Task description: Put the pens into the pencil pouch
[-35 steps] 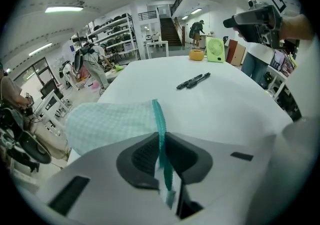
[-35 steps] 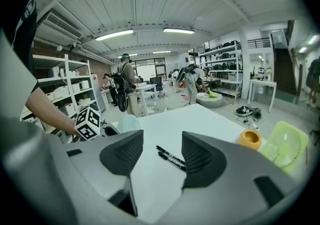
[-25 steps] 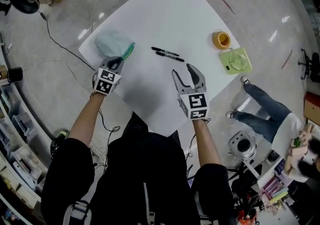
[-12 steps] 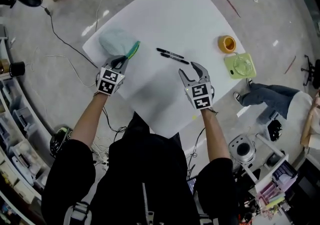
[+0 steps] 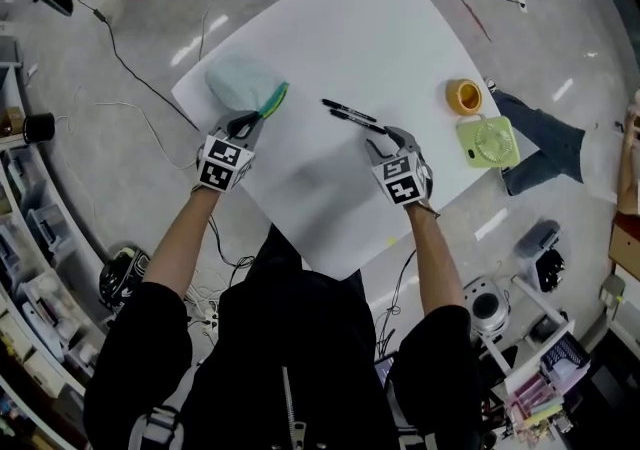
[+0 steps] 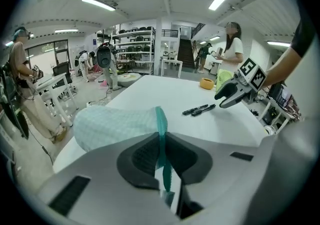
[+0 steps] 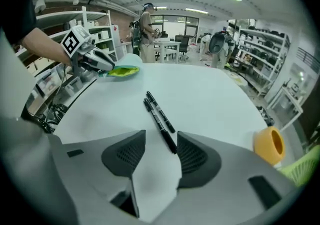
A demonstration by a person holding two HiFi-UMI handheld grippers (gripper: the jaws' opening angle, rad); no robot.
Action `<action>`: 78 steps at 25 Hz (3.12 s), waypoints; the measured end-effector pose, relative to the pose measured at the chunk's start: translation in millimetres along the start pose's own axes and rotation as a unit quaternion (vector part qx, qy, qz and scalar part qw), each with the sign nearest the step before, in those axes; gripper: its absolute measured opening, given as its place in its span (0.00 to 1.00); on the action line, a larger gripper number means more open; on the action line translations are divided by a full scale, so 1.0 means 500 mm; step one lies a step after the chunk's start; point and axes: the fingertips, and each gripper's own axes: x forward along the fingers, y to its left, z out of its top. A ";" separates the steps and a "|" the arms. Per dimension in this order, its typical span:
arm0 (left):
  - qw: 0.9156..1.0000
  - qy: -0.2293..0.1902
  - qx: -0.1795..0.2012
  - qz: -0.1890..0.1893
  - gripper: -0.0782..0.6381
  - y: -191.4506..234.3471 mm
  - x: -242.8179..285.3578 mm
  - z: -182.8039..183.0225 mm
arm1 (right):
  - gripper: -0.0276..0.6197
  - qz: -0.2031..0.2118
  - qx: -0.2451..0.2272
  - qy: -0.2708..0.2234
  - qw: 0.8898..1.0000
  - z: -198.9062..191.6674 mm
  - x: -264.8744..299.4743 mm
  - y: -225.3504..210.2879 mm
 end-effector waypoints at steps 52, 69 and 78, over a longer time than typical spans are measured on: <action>1.000 -0.013 0.000 -0.007 0.18 0.006 -0.007 0.026 | 0.14 0.054 -0.044 -0.058 0.996 0.092 -0.020 0.108; 0.999 -0.021 -0.003 -0.028 0.18 -0.005 0.001 0.030 | 0.15 0.084 0.008 -0.062 0.994 0.224 0.076 0.182; 0.999 -0.028 -0.001 -0.042 0.18 -0.006 -0.005 0.034 | 0.15 0.097 -0.001 -0.078 0.992 0.289 0.103 0.208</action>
